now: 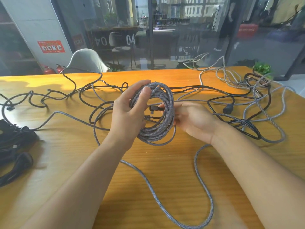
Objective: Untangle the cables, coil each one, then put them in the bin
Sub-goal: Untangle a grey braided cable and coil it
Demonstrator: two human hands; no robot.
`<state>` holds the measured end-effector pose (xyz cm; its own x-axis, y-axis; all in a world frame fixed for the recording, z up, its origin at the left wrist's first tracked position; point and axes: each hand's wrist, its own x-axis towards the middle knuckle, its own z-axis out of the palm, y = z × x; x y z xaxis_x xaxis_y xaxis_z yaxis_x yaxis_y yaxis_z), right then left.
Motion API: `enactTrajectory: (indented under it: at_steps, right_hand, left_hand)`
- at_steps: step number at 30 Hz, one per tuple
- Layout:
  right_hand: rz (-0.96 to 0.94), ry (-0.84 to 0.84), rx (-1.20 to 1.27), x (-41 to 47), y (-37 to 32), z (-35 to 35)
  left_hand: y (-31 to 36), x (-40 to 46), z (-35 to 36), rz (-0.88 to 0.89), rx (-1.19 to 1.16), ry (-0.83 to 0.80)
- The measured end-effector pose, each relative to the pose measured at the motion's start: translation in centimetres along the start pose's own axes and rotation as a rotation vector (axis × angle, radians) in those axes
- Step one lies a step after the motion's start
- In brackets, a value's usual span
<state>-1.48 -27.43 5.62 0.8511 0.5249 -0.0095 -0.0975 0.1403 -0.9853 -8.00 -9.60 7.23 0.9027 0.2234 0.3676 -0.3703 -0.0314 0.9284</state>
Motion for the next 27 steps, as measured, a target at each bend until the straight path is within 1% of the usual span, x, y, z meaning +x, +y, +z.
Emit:
enactTrajectory:
  at_steps: [2,4,6,7,9,11,12,16,20,23,27]
  right_hand:
    - [0.044,0.005,0.139,-0.1,0.1,0.1]
    - [0.090,-0.039,0.301,0.0,0.1,0.2]
    - [0.095,-0.148,0.418,-0.2,0.0,0.2]
    - [0.085,-0.209,0.415,-0.4,-0.1,0.3]
    - [0.055,-0.271,0.284,-0.8,-0.2,0.3]
    - [0.025,-0.253,0.130,-1.0,-0.1,0.6]
    - [0.015,-0.230,0.095,-1.1,-0.1,0.8]
    - [-0.018,-0.205,0.087,-1.4,-0.2,1.6]
    - [0.004,-0.203,0.169,-1.3,-0.4,1.7]
    - [-0.030,-0.136,0.042,-1.1,0.1,2.1]
    - [-0.091,0.030,-0.083,-1.1,0.6,3.3]
  left_hand:
    - [-0.1,-0.1,0.2,-0.001,0.009,-0.019]
    - [-0.3,-0.2,0.5,-0.004,0.022,-0.026]
    - [-0.5,-0.1,0.5,-0.007,0.028,-0.020]
    - [-0.6,0.0,0.5,-0.006,0.029,-0.016]
    - [-0.7,0.1,0.4,-0.004,0.035,-0.008]
    - [-0.8,0.1,0.2,-0.002,0.048,-0.008]
    - [-0.8,0.1,0.1,-0.003,0.050,-0.008]
    - [-0.8,0.3,-0.1,-0.005,0.052,0.017]
    - [-0.9,0.4,0.0,0.043,0.116,0.022]
    - [-0.9,0.3,0.2,0.040,0.119,0.016]
    - [-1.2,0.4,0.1,0.053,0.167,0.027]
